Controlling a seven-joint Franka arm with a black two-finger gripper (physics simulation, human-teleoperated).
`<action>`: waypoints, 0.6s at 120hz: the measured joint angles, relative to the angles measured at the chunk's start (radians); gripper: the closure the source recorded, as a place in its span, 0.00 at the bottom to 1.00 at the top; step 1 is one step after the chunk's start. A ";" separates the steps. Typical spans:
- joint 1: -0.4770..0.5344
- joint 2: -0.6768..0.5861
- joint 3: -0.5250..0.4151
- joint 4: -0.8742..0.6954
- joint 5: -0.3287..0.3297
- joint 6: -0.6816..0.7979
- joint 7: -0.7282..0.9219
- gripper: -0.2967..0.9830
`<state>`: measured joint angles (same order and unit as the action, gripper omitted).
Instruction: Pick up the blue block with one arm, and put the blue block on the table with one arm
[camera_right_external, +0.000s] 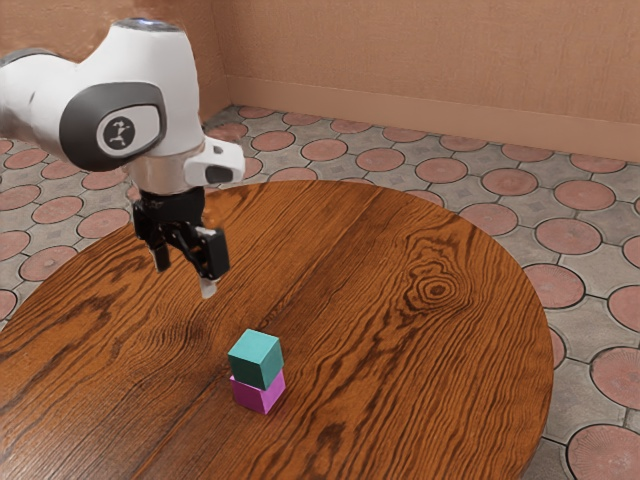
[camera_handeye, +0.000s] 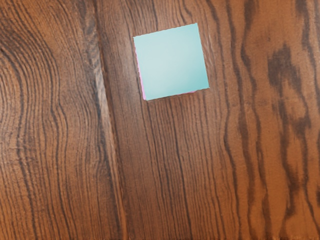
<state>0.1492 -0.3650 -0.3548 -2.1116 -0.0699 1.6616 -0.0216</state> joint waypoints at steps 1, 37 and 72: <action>0.001 -0.004 -0.005 -0.015 -0.003 0.010 0.000 0.23; 0.006 -0.036 -0.079 -0.280 -0.114 0.311 0.000 0.23; 0.007 0.020 -0.087 -0.287 -0.124 0.413 0.002 0.23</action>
<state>0.1557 -0.3446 -0.4414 -2.3990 -0.1936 2.0743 -0.0193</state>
